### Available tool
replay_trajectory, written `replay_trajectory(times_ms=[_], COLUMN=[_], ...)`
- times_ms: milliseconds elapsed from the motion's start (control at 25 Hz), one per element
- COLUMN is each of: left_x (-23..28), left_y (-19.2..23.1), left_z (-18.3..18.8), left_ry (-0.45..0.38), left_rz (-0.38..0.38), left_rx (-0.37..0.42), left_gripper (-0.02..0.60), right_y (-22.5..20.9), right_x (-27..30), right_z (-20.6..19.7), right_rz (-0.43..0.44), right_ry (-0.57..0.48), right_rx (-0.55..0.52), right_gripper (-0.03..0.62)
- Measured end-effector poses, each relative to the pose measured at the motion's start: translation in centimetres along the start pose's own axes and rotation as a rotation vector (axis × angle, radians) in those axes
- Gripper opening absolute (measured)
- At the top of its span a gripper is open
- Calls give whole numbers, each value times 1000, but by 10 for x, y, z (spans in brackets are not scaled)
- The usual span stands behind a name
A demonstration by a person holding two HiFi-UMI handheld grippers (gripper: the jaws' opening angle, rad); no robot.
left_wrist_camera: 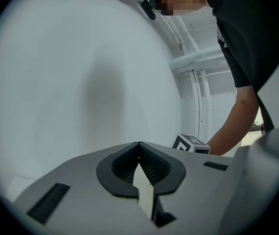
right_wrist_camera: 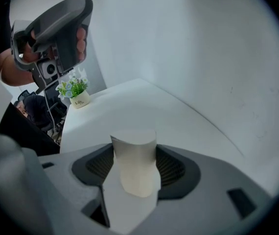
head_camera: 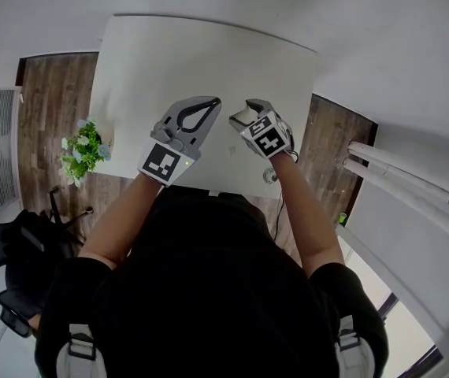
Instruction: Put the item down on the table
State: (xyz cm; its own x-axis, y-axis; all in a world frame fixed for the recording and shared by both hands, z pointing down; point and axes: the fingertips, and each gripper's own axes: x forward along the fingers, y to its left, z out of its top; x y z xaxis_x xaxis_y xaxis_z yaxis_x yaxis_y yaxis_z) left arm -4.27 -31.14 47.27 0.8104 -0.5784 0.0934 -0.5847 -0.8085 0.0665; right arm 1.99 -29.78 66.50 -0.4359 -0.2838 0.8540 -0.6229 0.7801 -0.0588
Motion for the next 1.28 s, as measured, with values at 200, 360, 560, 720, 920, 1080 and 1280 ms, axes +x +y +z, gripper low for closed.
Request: replay_trajectory(times_ms=[200, 360, 560, 720, 920, 1080, 1280], left_x=[5, 4, -1, -6, -11, -13, -18], left_y=[6, 15, 27, 34, 38, 40, 40], left_z=[-11, -15, -23, -30, -33, -36, -40], left_ry=[8, 12, 19, 33, 37, 42, 47], left_rz=[2, 19, 47, 62, 77, 78, 81], left_rx=[-8, -25, -39, -42, -53, -53, -50], left_gripper=[-6, -6, -6, -6, -6, -6, -6], right_y=[1, 4, 7, 11, 15, 15, 18], right_x=[18, 31, 47, 61, 78, 88, 100], right_z=[12, 18, 22, 24, 23, 16, 3], right_rz=[22, 27, 33, 34, 33, 36, 43], right_ry=[15, 31, 48, 70, 99, 125, 163], right_rx=[-33, -61, -94, -127, -155, -159, -168], right_gripper=[273, 273, 272, 272, 268, 268, 268])
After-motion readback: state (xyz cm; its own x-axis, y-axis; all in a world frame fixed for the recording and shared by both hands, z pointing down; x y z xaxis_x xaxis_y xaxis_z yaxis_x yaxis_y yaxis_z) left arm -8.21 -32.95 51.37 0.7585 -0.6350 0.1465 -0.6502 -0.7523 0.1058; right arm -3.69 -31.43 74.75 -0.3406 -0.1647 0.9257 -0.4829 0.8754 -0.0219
